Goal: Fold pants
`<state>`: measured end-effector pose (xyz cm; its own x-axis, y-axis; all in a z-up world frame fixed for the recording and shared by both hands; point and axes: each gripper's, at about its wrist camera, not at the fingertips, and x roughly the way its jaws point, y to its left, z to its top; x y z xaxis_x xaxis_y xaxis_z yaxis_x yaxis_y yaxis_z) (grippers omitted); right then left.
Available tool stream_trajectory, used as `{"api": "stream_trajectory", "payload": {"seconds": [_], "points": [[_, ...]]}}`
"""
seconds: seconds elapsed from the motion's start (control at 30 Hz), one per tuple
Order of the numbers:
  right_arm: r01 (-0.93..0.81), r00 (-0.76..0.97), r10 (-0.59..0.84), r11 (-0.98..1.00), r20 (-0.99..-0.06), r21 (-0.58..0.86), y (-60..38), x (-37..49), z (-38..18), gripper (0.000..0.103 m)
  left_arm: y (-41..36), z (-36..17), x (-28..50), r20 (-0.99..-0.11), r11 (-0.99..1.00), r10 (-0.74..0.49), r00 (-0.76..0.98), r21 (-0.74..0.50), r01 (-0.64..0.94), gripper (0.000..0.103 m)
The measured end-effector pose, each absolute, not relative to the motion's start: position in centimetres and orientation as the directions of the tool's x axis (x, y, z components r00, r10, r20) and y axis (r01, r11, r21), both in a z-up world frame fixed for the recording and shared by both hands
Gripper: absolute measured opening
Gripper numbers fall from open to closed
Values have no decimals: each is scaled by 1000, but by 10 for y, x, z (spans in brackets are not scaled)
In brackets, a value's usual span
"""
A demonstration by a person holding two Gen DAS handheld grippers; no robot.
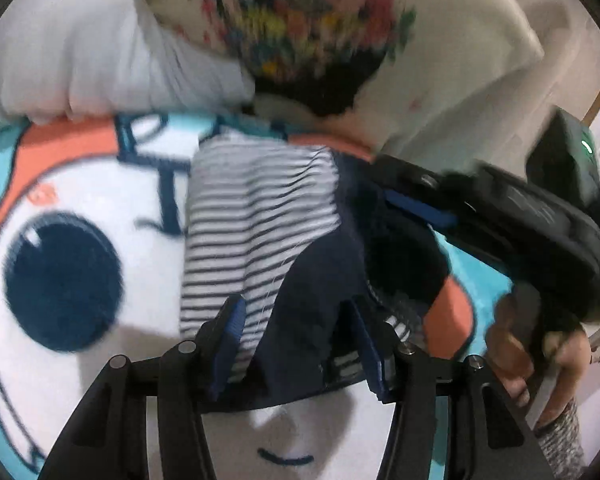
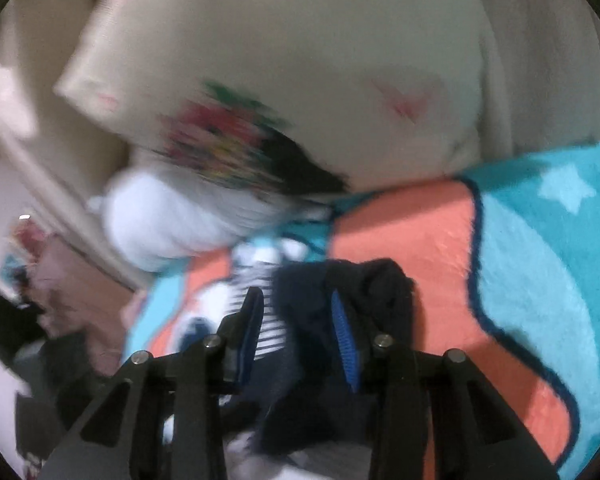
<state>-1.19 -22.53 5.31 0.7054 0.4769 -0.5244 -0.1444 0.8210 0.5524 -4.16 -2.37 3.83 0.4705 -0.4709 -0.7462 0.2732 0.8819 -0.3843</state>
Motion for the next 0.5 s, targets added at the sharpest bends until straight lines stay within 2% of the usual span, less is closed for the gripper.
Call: {"api": "stream_trajectory", "payload": {"seconds": [0.1,0.3,0.4,0.5], "points": [[-106,697,490,793,-524,600,-230,1,36,32,-28,41,-45,-742,889,-456,492,-360,282,59],[-150,714,512,778,-478,611,-230,-28,52,33,-8,64,-62,-695,893,-450,561,-355,277,64],[-187,718,506,801,-477,569,-221,-49,53,34,7,80,-77,-645,919,-391,657,-316,236,71],[-179,693,493,825,-526,537,-210,-57,35,35,17,93,-91,-590,949,-305,748,-253,187,76]]}}
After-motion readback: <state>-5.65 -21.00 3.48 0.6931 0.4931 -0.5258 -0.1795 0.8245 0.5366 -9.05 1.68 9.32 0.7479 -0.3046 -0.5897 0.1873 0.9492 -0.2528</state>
